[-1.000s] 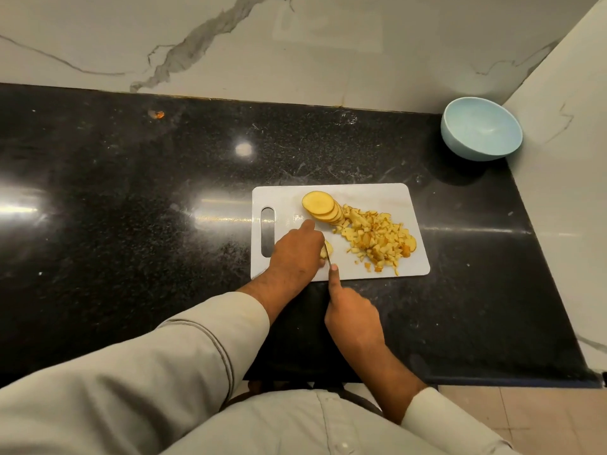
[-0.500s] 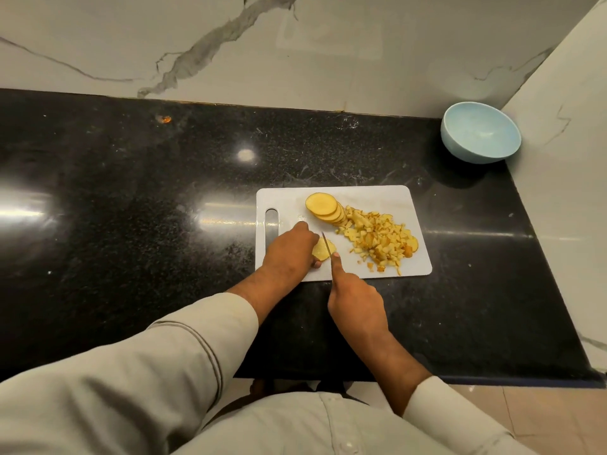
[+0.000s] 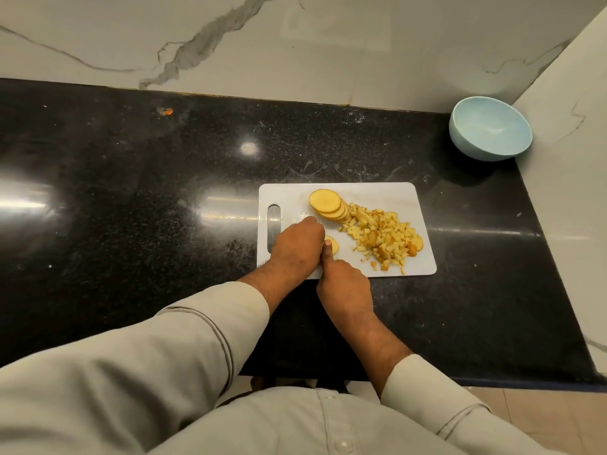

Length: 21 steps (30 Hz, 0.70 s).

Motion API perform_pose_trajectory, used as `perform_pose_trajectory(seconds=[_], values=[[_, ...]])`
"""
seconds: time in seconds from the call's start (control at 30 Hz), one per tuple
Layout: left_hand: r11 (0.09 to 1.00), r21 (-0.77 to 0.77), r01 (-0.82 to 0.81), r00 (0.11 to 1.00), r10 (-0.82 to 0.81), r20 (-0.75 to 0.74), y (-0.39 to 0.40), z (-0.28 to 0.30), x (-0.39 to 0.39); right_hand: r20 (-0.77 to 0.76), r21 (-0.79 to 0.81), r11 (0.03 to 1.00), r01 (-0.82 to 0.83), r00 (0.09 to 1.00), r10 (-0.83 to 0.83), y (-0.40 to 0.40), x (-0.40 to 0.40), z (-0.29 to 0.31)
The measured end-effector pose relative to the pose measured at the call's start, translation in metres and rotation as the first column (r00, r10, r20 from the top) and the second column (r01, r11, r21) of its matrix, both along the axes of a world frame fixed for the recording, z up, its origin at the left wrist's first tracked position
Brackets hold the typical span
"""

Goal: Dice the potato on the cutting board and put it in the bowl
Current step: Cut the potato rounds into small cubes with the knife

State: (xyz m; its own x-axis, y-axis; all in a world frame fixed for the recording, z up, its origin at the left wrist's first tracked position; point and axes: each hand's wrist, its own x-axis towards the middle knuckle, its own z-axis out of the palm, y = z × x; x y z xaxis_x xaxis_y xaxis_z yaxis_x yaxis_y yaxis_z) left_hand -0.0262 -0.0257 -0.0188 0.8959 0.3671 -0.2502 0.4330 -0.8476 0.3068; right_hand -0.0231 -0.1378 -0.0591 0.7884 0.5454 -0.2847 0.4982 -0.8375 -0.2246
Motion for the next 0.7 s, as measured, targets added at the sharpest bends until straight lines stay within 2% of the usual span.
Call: perform_pose_trajectory(seconds=[0.27,0.4,0.53,0.63,0.7], values=[[0.998,-0.058,0.03,0.999,-0.031,-0.014,0.004,-0.008,-0.005,-0.041,-0.076,0.997,-0.016,0.999,0.013,-0.041,-0.037,0.001],[0.988,-0.153,-0.011,0.999,0.016,0.029,0.007,-0.013,-0.007,-0.057,-0.083,0.996,-0.017,0.998,0.013,-0.064,-0.053,0.004],[0.979,-0.202,-0.019,0.998,0.029,0.047,0.013,-0.025,-0.013,0.002,0.003,0.998,0.059,0.998,-0.059,-0.072,-0.054,0.013],[0.935,-0.329,-0.132,0.99,0.144,0.013,0.02,-0.031,-0.014,0.05,0.074,0.992,0.099,0.993,-0.103,-0.058,-0.043,0.021],[0.921,-0.353,-0.167,0.983,0.181,0.006,0.02,-0.033,-0.014,0.063,0.074,0.994,0.084,0.994,-0.089,-0.042,-0.033,0.022]])
